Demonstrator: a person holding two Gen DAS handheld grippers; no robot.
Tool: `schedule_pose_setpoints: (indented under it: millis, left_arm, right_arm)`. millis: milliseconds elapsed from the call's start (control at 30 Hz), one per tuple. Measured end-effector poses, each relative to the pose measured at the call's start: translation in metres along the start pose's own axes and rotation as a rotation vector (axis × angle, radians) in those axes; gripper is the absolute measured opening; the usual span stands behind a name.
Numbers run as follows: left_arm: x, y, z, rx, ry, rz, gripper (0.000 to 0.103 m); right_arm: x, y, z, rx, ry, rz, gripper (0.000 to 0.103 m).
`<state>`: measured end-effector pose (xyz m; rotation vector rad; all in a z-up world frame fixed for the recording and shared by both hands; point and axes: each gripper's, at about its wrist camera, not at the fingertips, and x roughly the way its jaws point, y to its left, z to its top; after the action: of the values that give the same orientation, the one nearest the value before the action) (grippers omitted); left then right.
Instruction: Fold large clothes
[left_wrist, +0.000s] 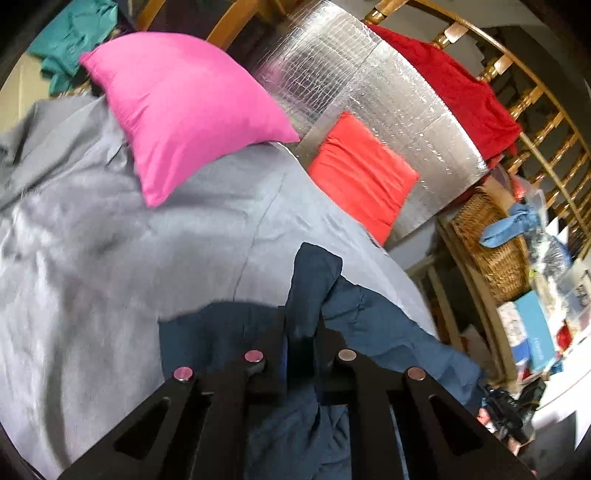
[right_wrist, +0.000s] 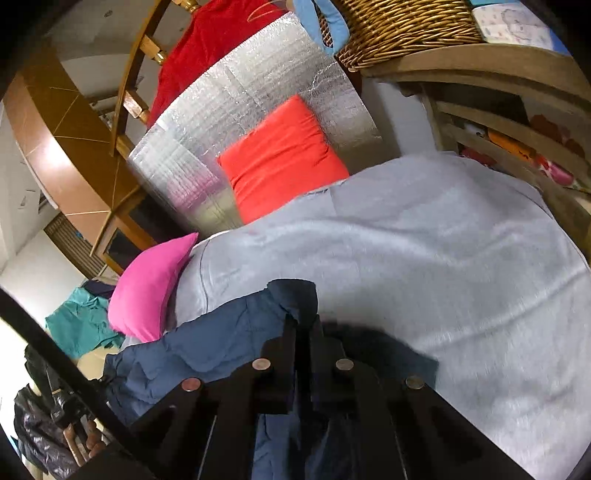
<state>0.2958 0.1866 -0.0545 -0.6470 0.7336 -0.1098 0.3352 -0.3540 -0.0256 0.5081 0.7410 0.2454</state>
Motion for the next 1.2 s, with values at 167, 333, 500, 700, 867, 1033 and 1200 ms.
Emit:
schedule_pose_setpoints:
  millis: [167, 333, 500, 700, 867, 1033, 1200]
  left_arm:
    - [0.063, 0.016, 0.001, -0.037, 0.058, 0.113, 0.011]
    - [0.087, 0.024, 0.002, -0.062, 0.115, 0.149, 0.011]
    - [0.117, 0.029, -0.017, -0.005, 0.187, 0.273, 0.016]
    - [0.102, 0.023, -0.016, 0.034, 0.131, 0.360, 0.045]
    - [0.059, 0.025, -0.012, 0.035, 0.025, 0.356, 0.069]
    - [0.029, 0.047, -0.035, 0.006, 0.076, 0.335, 0.069]
    - [0.003, 0.055, -0.068, 0.008, 0.132, 0.301, 0.068]
  right_arm:
    - [0.058, -0.013, 0.002, 0.009, 0.050, -0.062, 0.006]
    - [0.088, -0.037, 0.003, 0.075, 0.110, -0.048, 0.006]
    - [0.132, -0.044, -0.010, 0.043, 0.222, -0.174, 0.007]
    - [0.122, -0.039, -0.009, 0.025, 0.189, -0.188, 0.022]
    - [0.083, -0.042, -0.008, 0.065, 0.122, -0.091, 0.079]
    - [0.058, -0.042, -0.040, 0.029, 0.178, -0.052, 0.076]
    - [0.034, -0.043, -0.071, 0.013, 0.217, -0.074, 0.056]
